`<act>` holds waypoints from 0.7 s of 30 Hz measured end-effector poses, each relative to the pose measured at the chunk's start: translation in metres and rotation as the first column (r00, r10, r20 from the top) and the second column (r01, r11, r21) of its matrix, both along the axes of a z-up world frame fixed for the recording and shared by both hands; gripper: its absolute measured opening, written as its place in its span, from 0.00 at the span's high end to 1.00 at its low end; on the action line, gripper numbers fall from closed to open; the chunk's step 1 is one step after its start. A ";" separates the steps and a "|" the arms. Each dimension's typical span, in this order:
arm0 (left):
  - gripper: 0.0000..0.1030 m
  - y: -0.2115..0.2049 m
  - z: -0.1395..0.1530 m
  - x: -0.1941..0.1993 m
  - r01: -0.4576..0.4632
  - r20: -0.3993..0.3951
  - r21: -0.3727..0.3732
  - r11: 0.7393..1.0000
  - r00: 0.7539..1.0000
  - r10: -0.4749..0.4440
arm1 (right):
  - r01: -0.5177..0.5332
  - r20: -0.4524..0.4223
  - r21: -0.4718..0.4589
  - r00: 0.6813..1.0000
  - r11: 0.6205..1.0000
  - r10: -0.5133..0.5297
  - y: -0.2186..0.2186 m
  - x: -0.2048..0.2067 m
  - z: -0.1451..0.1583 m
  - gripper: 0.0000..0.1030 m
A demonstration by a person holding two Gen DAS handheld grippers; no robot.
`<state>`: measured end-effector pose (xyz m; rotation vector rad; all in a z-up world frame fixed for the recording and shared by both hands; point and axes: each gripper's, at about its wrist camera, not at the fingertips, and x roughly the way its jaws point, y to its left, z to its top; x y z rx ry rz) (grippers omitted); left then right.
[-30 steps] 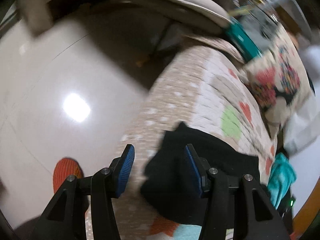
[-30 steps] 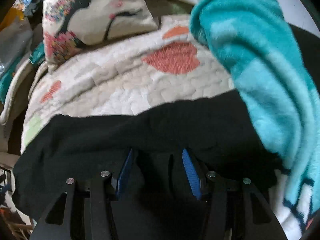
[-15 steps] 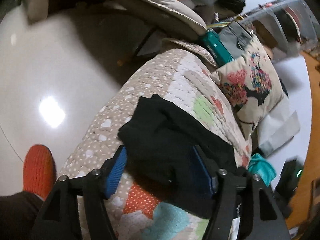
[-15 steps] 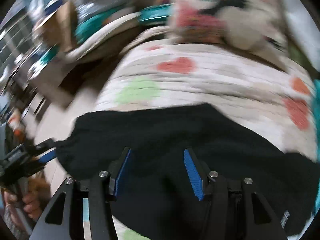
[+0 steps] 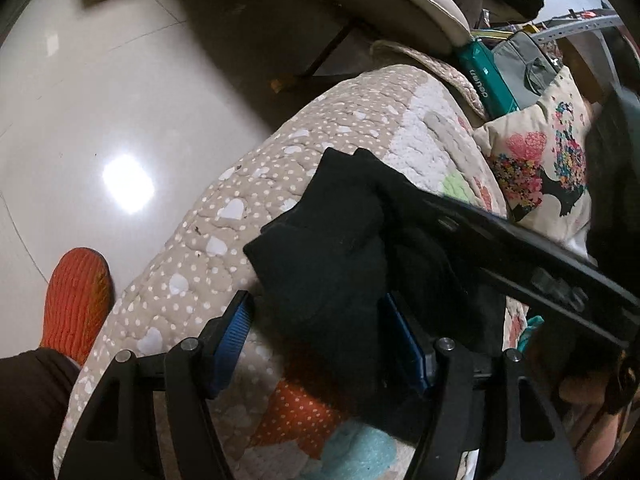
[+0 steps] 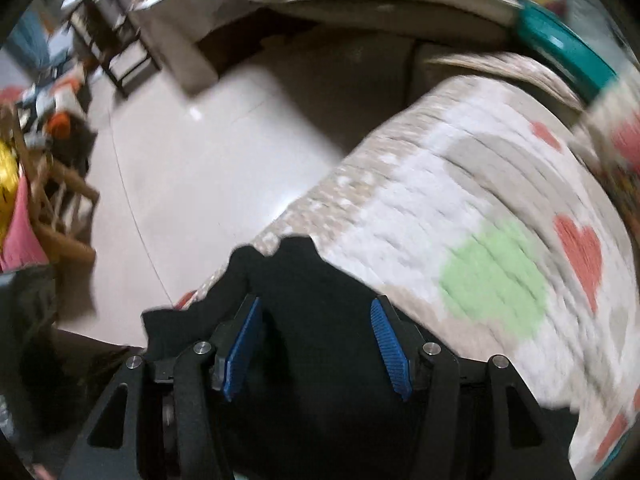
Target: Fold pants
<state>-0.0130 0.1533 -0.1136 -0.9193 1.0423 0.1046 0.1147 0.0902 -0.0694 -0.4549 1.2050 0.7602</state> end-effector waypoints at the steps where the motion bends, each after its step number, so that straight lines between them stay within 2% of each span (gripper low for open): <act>1: 0.36 0.000 0.000 0.000 -0.002 -0.003 0.001 1.000 1.000 0.002 | -0.015 -0.001 -0.011 1.000 1.000 0.015 0.006 0.001 -0.003 0.41; 4: 0.41 0.000 0.000 0.002 -0.002 -0.017 0.014 1.000 1.000 0.003 | -0.064 0.009 -0.051 0.998 0.997 0.065 0.030 0.003 -0.016 0.40; 6: 0.55 0.002 -0.001 0.001 0.002 -0.031 0.029 1.000 1.000 -0.001 | -0.086 0.015 -0.075 0.996 0.993 0.088 0.042 0.004 -0.023 0.40; 7: 0.59 0.002 -0.001 0.001 0.002 -0.037 0.030 1.000 0.999 -0.001 | -0.100 0.027 -0.091 0.994 0.991 0.103 0.046 0.001 -0.025 0.40; 8: 0.66 0.003 -0.001 0.001 0.003 -0.037 0.025 1.000 0.999 -0.002 | -0.105 0.041 -0.101 0.993 0.989 0.110 0.048 0.000 -0.024 0.45; 9: 0.76 0.003 0.000 0.001 0.009 -0.032 0.014 1.000 0.999 -0.009 | -0.112 0.047 -0.108 0.992 0.988 0.118 0.049 -0.002 -0.024 0.60; 11: 0.85 0.002 0.004 0.001 0.024 -0.019 0.000 1.000 1.000 -0.024 | -0.115 0.053 -0.111 0.991 0.987 0.121 0.050 -0.006 -0.022 0.66; 16: 0.89 -0.004 0.015 -0.001 0.040 0.016 0.012 0.999 0.999 -0.041 | -0.078 0.103 -0.045 0.991 0.996 0.083 0.037 -0.016 0.004 0.68; 21: 0.89 -0.015 0.030 0.001 0.077 0.097 -0.005 0.997 0.992 -0.077 | -0.026 0.130 0.051 0.991 0.998 0.019 0.010 -0.018 0.038 0.68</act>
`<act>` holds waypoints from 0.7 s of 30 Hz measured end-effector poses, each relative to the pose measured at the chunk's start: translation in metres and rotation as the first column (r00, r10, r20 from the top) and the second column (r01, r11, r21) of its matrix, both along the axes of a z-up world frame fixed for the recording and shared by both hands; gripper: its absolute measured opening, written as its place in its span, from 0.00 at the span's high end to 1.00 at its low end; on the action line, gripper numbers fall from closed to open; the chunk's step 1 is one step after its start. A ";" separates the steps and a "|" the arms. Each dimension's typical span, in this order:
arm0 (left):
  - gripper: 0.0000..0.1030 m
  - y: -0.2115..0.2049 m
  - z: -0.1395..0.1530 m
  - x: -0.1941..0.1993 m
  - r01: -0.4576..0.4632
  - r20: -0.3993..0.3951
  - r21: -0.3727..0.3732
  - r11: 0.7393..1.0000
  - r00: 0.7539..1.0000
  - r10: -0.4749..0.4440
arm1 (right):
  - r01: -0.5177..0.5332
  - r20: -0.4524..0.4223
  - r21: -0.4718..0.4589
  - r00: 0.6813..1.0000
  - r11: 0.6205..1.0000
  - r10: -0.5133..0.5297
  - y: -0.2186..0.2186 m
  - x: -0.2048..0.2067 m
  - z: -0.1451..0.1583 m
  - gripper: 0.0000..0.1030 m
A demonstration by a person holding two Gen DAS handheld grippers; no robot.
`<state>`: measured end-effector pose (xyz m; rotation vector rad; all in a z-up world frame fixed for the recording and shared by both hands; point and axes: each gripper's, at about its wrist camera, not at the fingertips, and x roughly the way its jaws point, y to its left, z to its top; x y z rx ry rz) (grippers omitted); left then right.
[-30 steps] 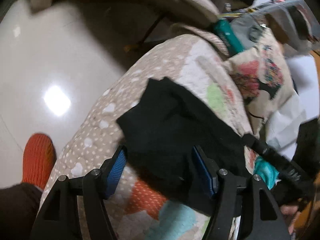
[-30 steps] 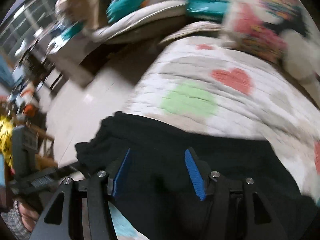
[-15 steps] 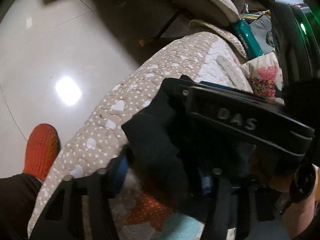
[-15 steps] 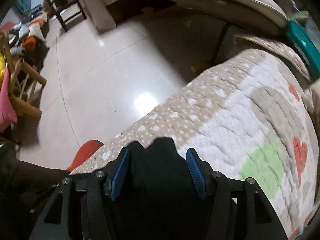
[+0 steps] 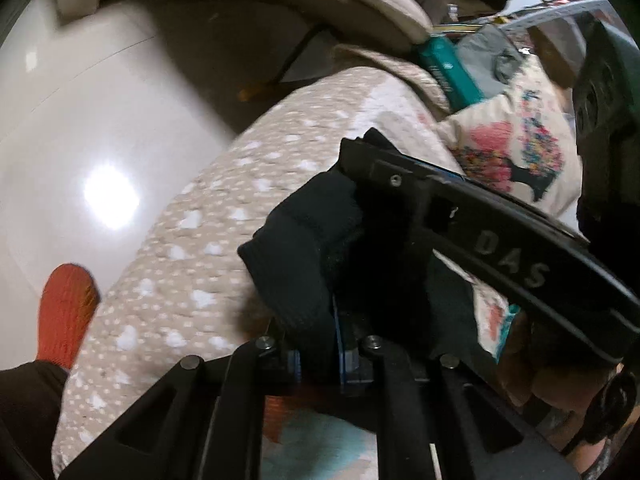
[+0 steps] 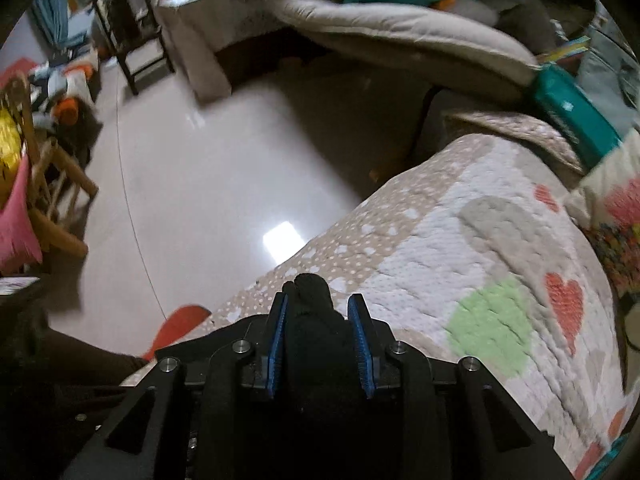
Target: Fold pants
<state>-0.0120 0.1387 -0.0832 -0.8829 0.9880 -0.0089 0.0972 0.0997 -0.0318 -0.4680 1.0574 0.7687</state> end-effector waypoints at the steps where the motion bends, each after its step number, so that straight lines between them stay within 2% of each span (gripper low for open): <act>1: 0.89 -0.005 0.003 0.002 0.016 0.019 -0.005 1.000 1.000 -0.015 | 0.013 0.002 0.018 1.000 1.000 -0.014 -0.007 0.000 0.005 0.68; 6: 0.89 -0.049 0.019 0.011 0.146 0.116 -0.049 0.988 0.983 -0.140 | 0.119 0.015 0.108 0.993 0.987 -0.121 -0.068 -0.001 0.033 0.68; 10: 0.89 -0.097 0.028 0.017 0.298 0.186 -0.031 0.954 0.940 -0.287 | 0.235 -0.001 0.160 0.971 0.959 -0.238 -0.138 0.000 0.042 0.68; 13: 0.83 -0.133 0.031 0.016 0.409 0.208 0.014 0.913 0.892 -0.402 | 0.318 -0.024 0.182 0.947 0.931 -0.319 -0.193 -0.002 0.039 0.68; 15: 0.68 -0.152 0.034 0.013 0.474 0.216 0.046 0.879 0.855 -0.472 | 0.381 -0.047 0.183 0.924 0.906 -0.379 -0.233 -0.005 0.029 0.68; 16: 0.64 -0.160 0.035 0.009 0.513 0.217 0.052 0.857 0.831 -0.512 | 0.424 -0.060 0.175 0.906 0.889 -0.420 -0.257 -0.008 0.020 0.68; 18: 0.52 -0.168 0.038 0.004 0.573 0.231 0.028 0.819 0.793 -0.563 | 0.482 -0.066 0.154 0.876 0.862 -0.478 -0.287 -0.013 0.008 0.63; 20: 0.48 -0.170 0.043 -0.003 0.632 0.259 -0.018 0.775 0.751 -0.607 | 0.560 -0.043 0.124 0.828 0.819 -0.559 -0.320 -0.017 -0.001 0.62; 21: 0.45 -0.169 0.047 -0.005 0.656 0.280 -0.043 0.754 0.732 -0.621 | 0.592 -0.030 0.109 0.805 0.798 -0.593 -0.331 -0.019 -0.003 0.56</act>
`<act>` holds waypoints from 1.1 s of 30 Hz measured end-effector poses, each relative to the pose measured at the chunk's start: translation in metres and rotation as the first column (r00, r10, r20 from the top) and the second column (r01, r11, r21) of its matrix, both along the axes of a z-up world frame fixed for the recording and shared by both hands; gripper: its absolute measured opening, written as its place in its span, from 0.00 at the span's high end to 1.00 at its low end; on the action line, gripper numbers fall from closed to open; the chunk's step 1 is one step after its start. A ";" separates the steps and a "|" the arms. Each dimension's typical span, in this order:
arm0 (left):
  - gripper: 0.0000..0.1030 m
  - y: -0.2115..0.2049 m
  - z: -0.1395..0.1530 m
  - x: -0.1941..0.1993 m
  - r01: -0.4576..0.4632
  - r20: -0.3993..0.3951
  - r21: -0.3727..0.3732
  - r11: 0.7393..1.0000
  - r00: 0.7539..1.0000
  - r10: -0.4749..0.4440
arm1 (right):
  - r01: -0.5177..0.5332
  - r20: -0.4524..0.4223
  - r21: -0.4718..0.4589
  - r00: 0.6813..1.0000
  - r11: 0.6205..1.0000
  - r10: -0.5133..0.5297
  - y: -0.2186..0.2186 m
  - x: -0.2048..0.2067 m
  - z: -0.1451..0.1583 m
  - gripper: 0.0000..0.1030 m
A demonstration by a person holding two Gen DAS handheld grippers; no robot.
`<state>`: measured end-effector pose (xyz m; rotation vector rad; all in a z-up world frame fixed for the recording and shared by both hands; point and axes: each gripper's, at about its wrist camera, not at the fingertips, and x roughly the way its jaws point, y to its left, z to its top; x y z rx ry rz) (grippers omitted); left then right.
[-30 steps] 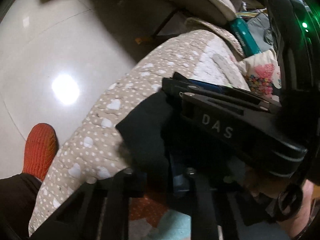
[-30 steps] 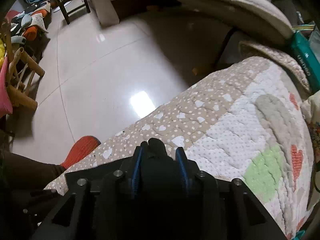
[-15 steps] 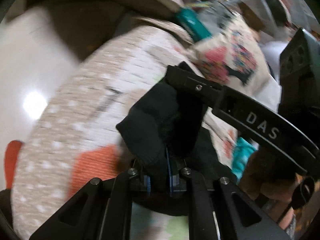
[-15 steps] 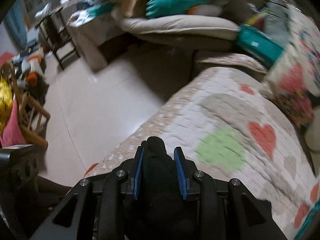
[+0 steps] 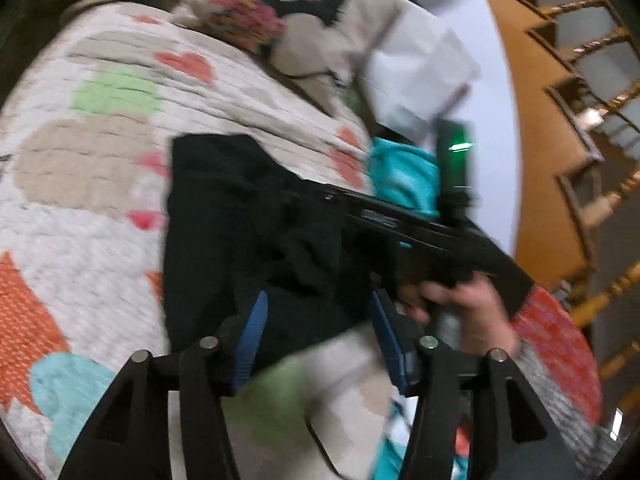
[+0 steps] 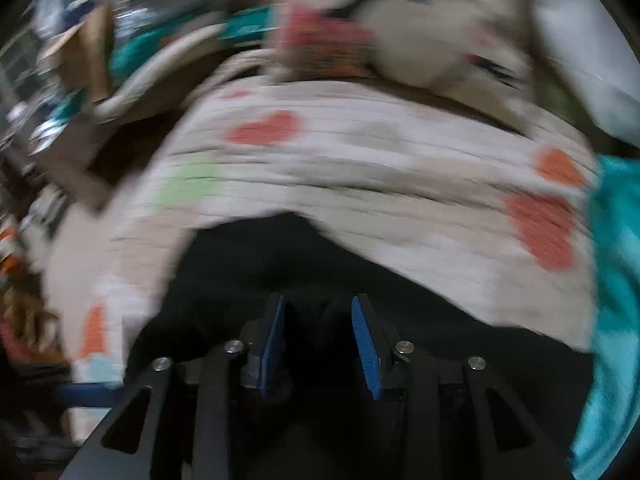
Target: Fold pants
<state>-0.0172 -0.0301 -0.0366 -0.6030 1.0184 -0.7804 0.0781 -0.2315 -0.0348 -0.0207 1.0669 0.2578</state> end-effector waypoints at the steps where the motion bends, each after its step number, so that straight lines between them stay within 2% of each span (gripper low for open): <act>1: 0.43 0.002 0.003 -0.002 0.014 0.003 -0.019 1.000 1.000 -0.014 | 0.033 0.002 -0.006 0.999 0.999 -0.033 -0.010 -0.001 -0.001 0.51; 2: 0.40 0.007 0.007 -0.003 0.012 0.009 -0.030 0.999 1.000 -0.012 | 0.092 0.018 -0.018 0.996 0.996 -0.092 -0.025 -0.004 0.004 0.44; 4: 0.39 0.022 0.010 -0.004 -0.047 0.020 -0.017 0.999 0.999 0.047 | 0.182 0.069 -0.062 0.982 0.981 -0.178 -0.040 -0.008 0.015 0.44; 5: 0.39 0.032 0.007 0.000 -0.101 0.007 0.007 0.995 0.995 0.101 | 0.210 0.107 -0.054 0.973 0.976 -0.203 -0.044 -0.011 0.026 0.44; 7: 0.39 0.047 -0.004 0.009 -0.192 -0.046 0.067 0.979 0.980 0.195 | 0.193 0.136 0.014 0.972 0.981 -0.193 -0.040 -0.017 0.042 0.44; 8: 0.39 0.057 -0.013 0.013 -0.244 -0.081 0.087 0.966 0.964 0.251 | 0.144 0.138 0.058 0.979 0.988 -0.151 -0.028 -0.021 0.048 0.44; 10: 0.39 0.070 -0.024 0.015 -0.296 -0.125 0.097 0.950 0.944 0.307 | 0.068 0.137 0.069 0.988 0.995 -0.077 -0.004 -0.025 0.052 0.44; 12: 0.39 0.078 -0.030 0.017 -0.329 -0.157 0.096 0.940 0.927 0.340 | -0.025 0.103 0.029 0.994 0.999 0.022 0.037 -0.026 0.045 0.44; 14: 0.39 0.082 -0.032 0.016 -0.346 -0.163 0.098 0.933 0.919 0.358 | -0.052 0.062 -0.032 0.997 0.998 0.053 0.067 -0.027 0.031 0.44; 19: 0.39 0.079 -0.031 0.017 -0.339 -0.160 0.109 0.935 0.922 0.353 | -0.030 0.004 -0.136 1.000 0.990 0.030 0.102 -0.021 -0.008 0.46; 21: 0.39 0.075 -0.034 0.021 -0.329 -0.168 0.111 0.938 0.924 0.344 | 0.002 -0.033 -0.146 0.999 0.989 -0.007 0.097 -0.021 -0.020 0.89; 24: 0.39 0.070 -0.034 0.020 -0.316 -0.172 0.110 0.942 0.928 0.331 | 0.091 -0.009 -0.074 0.996 0.993 -0.092 0.073 -0.037 -0.012 0.89; 27: 0.39 0.063 -0.035 0.018 -0.298 -0.169 0.113 0.948 0.934 0.314 | 0.175 0.026 -0.055 0.984 0.983 -0.174 0.042 -0.070 -0.001 0.89; 29: 0.39 0.057 -0.037 0.015 -0.284 -0.165 0.117 0.952 0.939 0.301 | 0.230 0.018 -0.032 0.973 0.973 -0.229 0.020 -0.091 0.001 0.89; 31: 0.39 0.050 -0.038 0.013 -0.270 -0.159 0.131 0.954 0.944 0.289 | 0.285 -0.031 -0.013 0.958 0.959 -0.285 -0.002 -0.108 -0.006 0.81; 32: 0.39 0.046 -0.040 0.012 -0.263 -0.151 0.146 0.954 0.947 0.285 | 0.321 -0.059 -0.013 0.945 0.947 -0.321 -0.012 -0.116 -0.011 0.70; 33: 0.39 0.042 -0.041 0.011 -0.258 -0.139 0.165 0.952 0.949 0.282 | 0.361 -0.077 -0.025 0.929 0.932 -0.362 -0.022 -0.124 -0.014 0.67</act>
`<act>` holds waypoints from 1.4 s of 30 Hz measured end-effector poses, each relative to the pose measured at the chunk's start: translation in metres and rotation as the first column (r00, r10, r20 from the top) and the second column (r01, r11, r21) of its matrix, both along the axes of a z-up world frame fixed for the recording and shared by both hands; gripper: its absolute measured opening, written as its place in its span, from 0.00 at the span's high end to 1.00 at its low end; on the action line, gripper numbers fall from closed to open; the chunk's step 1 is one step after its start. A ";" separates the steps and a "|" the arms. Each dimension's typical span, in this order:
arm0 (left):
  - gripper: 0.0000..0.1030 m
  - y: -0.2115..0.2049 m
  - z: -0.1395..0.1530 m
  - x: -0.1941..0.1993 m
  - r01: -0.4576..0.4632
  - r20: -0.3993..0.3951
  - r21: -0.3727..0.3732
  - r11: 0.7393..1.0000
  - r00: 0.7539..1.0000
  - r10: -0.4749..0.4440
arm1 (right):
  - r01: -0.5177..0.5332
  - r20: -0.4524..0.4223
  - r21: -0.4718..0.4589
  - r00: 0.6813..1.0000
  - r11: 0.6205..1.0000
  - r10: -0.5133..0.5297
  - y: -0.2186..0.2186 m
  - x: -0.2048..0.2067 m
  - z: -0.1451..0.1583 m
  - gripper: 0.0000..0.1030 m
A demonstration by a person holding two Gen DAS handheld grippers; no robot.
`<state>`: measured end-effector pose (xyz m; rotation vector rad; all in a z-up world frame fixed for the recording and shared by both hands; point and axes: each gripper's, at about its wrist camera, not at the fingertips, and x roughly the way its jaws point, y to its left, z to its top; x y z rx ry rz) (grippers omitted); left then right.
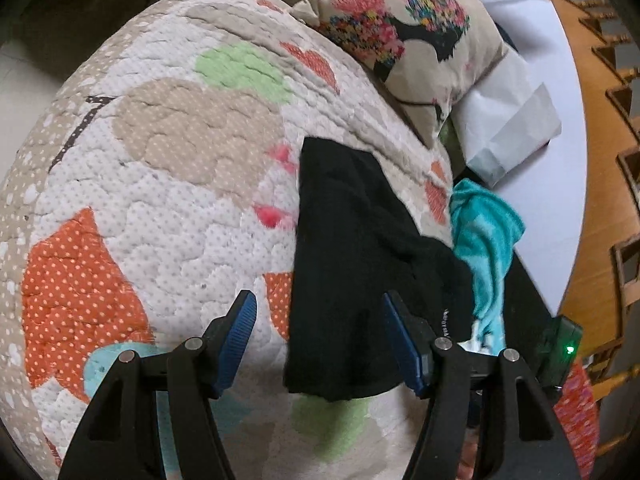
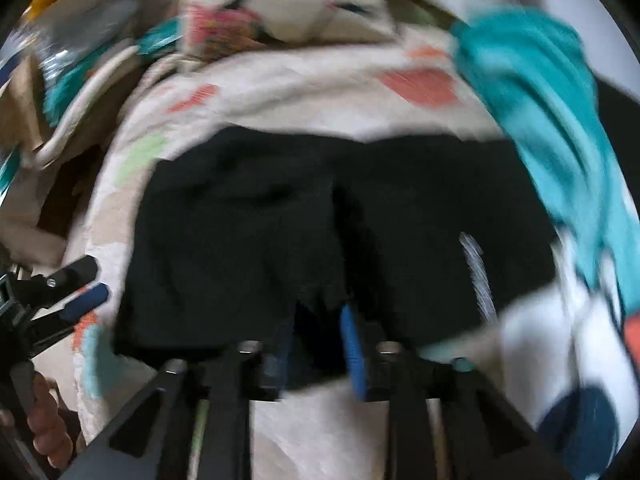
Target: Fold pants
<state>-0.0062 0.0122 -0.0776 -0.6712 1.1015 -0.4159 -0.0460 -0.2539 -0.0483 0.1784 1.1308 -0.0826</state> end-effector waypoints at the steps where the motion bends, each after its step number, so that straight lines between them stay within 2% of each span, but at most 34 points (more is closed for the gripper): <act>1: 0.39 -0.003 -0.001 0.000 0.005 0.004 0.017 1.000 1.000 -0.005 | 0.021 -0.007 -0.012 1.000 1.000 -0.021 -0.005 -0.003 -0.001 0.67; 3: 0.39 -0.010 -0.004 -0.001 0.018 0.010 0.043 0.999 1.000 -0.019 | 0.073 0.009 -0.048 0.997 0.996 -0.073 -0.016 -0.013 0.008 0.67; 6: 0.39 -0.020 -0.008 -0.002 0.047 0.017 0.045 0.998 0.999 -0.047 | 0.031 0.091 -0.021 0.995 0.999 -0.029 -0.011 -0.006 0.035 0.66; 7: 0.39 -0.025 -0.008 -0.002 0.058 0.023 0.049 0.997 0.998 -0.060 | -0.018 0.121 -0.001 0.993 1.000 0.018 -0.004 0.004 0.046 0.65; 8: 0.39 -0.029 -0.008 -0.003 0.069 0.030 0.057 0.996 0.997 -0.071 | -0.075 0.142 0.024 0.987 0.997 0.071 0.004 0.016 0.054 0.58; 9: 0.39 -0.033 -0.008 -0.004 0.080 0.037 0.062 0.995 0.996 -0.083 | -0.132 0.156 0.051 0.980 0.990 0.122 0.013 0.029 0.060 0.47; 11: 0.39 -0.041 -0.010 -0.006 0.104 0.038 0.073 0.992 0.994 -0.107 | -0.274 0.170 0.099 0.952 0.956 0.255 0.041 0.064 0.067 0.41; 13: 0.46 -0.046 -0.013 -0.007 0.115 0.032 0.098 0.989 0.992 -0.118 | -0.365 0.140 0.114 0.927 0.924 0.349 0.069 0.096 0.063 0.41; 15: 0.70 -0.049 -0.017 -0.006 0.113 0.012 0.132 0.985 0.993 -0.116 | -0.401 0.093 0.119 0.915 0.908 0.392 0.096 0.127 0.052 0.41; 17: 0.81 -0.045 -0.020 -0.006 0.096 -0.008 0.126 0.987 0.995 -0.096 | -0.422 0.027 0.104 0.906 0.901 0.422 0.117 0.147 0.038 0.41; 19: 0.84 -0.039 -0.022 -0.005 0.077 -0.035 0.094 0.993 0.997 -0.074 | -0.444 -0.029 0.060 0.894 0.894 0.446 0.135 0.164 0.022 0.41; 21: 0.86 -0.039 -0.022 -0.007 0.070 -0.042 0.095 0.993 0.997 -0.066 | -0.454 -0.104 0.003 0.886 0.891 0.452 0.151 0.175 0.003 0.41; 22: 0.86 -0.040 -0.021 -0.008 0.070 -0.040 0.101 0.992 0.997 -0.067 | -0.464 -0.151 -0.028 0.878 0.886 0.455 0.157 0.180 -0.010 0.42; 23: 0.87 -0.041 -0.020 -0.009 0.072 -0.037 0.113 0.991 0.997 -0.068 | -0.472 -0.182 -0.050 0.871 0.880 0.457 0.160 0.183 -0.018 0.65; 24: 0.88 -0.041 -0.019 -0.011 0.073 -0.036 0.119 0.990 0.997 -0.069 | -0.475 -0.211 -0.071 0.867 0.877 0.452 0.162 0.183 -0.025 0.75; 25: 0.88 -0.040 -0.018 -0.012 0.072 -0.035 0.123 0.990 0.997 -0.068 | -0.470 -0.204 -0.072 0.870 0.880 0.448 0.162 0.182 -0.026 0.75; 27: 0.89 -0.038 -0.017 -0.013 0.063 -0.042 0.124 0.990 0.997 -0.059 | -0.469 -0.186 -0.052 0.872 0.882 0.453 0.161 0.181 -0.021 0.89; 32: 0.89 -0.012 -0.011 -0.019 0.015 -0.056 0.105 0.994 0.998 -0.009 | -0.454 -0.118 -0.019 0.886 0.891 0.449 0.169 0.174 -0.003 0.90; 37: 0.89 0.032 -0.009 -0.026 -0.081 -0.072 0.120 0.989 0.993 0.090 | -0.515 -0.088 -0.001 0.854 0.857 0.513 0.216 0.170 0.008 0.90; 40: 0.87 0.062 -0.009 -0.033 -0.160 -0.098 0.145 0.976 0.980 0.175 | -0.546 -0.084 0.022 0.834 0.838 0.546 0.250 0.175 0.004 0.89; 41: 0.83 0.069 -0.011 -0.035 -0.179 -0.113 0.154 0.972 0.974 0.197 | -0.548 -0.085 0.034 0.832 0.836 0.549 0.261 0.178 0.001 0.88; 42: 0.78 0.076 -0.014 -0.038 -0.199 -0.139 0.158 0.967 0.965 0.222 | -0.547 -0.087 0.047 0.831 0.836 0.549 0.269 0.182 0.000 0.82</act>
